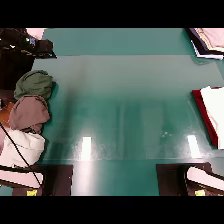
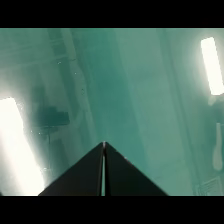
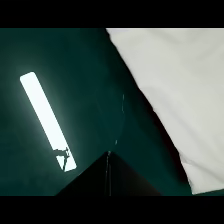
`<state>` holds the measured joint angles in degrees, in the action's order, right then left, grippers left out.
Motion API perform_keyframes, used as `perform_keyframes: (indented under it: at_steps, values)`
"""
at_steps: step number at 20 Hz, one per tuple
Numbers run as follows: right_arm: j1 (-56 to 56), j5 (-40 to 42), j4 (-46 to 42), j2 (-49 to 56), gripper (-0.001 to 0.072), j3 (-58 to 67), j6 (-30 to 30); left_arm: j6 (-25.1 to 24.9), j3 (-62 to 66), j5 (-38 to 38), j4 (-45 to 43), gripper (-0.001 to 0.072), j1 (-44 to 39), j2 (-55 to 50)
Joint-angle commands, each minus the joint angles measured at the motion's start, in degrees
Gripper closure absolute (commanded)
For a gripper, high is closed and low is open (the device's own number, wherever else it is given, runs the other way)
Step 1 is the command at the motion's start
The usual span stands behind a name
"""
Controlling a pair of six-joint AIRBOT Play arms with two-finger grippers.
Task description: Fold the shirts.
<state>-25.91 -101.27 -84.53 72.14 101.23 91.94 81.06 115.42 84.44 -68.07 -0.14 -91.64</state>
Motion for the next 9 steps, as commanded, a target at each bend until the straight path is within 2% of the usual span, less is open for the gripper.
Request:
perform_keyframes:
  at_steps: [1,4,9]
  values:
    - [10.14,4.28,0.85,-2.45,0.0682,-0.02,-0.11,-0.02,0.00,-0.02,0.00,0.0682,0.02,0.04]
    - [16.22,7.58,0.76,-3.30,0.0682,-0.02,-0.13,-0.02,0.00,-0.02,0.00,0.0682,0.02,0.04]
    - [20.15,7.58,0.76,-3.30,0.0682,-0.04,-0.17,0.00,0.00,-0.02,0.00,0.0682,0.02,0.04]
